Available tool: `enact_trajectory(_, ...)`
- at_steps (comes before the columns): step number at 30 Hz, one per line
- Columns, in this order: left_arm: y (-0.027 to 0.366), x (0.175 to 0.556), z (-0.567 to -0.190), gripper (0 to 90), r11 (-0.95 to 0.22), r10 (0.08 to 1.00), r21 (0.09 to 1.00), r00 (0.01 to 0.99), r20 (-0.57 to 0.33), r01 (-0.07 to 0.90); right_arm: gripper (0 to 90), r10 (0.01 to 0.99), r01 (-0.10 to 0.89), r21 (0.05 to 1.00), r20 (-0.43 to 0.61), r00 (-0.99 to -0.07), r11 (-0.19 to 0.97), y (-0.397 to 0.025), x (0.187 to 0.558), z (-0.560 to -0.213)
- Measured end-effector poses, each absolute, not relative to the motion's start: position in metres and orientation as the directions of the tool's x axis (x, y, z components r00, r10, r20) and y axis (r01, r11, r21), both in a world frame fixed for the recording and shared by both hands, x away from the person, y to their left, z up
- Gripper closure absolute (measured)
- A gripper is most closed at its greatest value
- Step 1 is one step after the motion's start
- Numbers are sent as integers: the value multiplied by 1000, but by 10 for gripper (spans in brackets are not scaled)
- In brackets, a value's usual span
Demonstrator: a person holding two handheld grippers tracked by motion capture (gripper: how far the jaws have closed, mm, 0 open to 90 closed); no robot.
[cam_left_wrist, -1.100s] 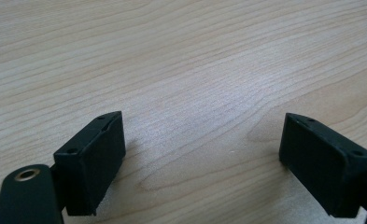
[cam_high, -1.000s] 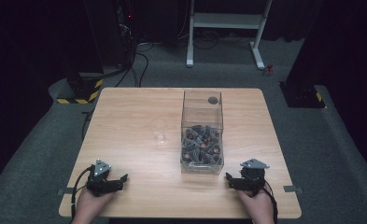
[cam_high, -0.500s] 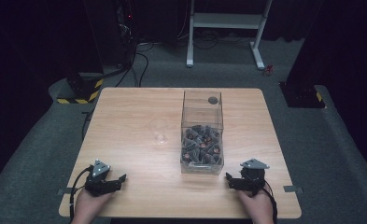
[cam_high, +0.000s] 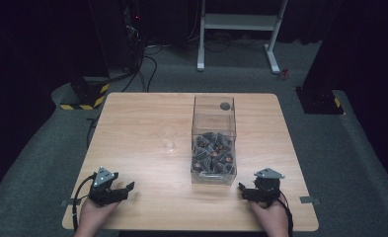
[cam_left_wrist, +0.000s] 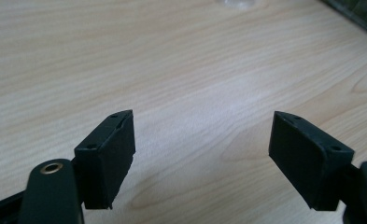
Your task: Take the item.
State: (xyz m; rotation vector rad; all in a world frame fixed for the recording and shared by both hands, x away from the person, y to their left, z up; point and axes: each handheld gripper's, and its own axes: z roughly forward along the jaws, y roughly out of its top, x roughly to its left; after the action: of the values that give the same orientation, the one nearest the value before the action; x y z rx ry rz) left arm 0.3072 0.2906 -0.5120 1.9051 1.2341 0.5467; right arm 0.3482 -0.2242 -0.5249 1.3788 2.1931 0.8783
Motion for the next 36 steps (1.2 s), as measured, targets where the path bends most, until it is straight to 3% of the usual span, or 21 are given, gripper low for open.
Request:
enact_trajectory(16, 271, 314, -494, 243, -260, 864, 821, 503, -38, 509, 77, 902, 647, 694, -7, -431, 315, -224, 348, -525)
enact_trajectory(19, 270, 312, -491, 245, -211, 862, 837, 500, -85, 505, 77, 902, 647, 694, -7, -431, 315, -224, 348, -525)
enact_trajectory(36, 252, 307, -476, 264, -206, 847, 856, 524, -86, 474, 77, 903, 649, 693, -6, -430, 313, -224, 348, -525)
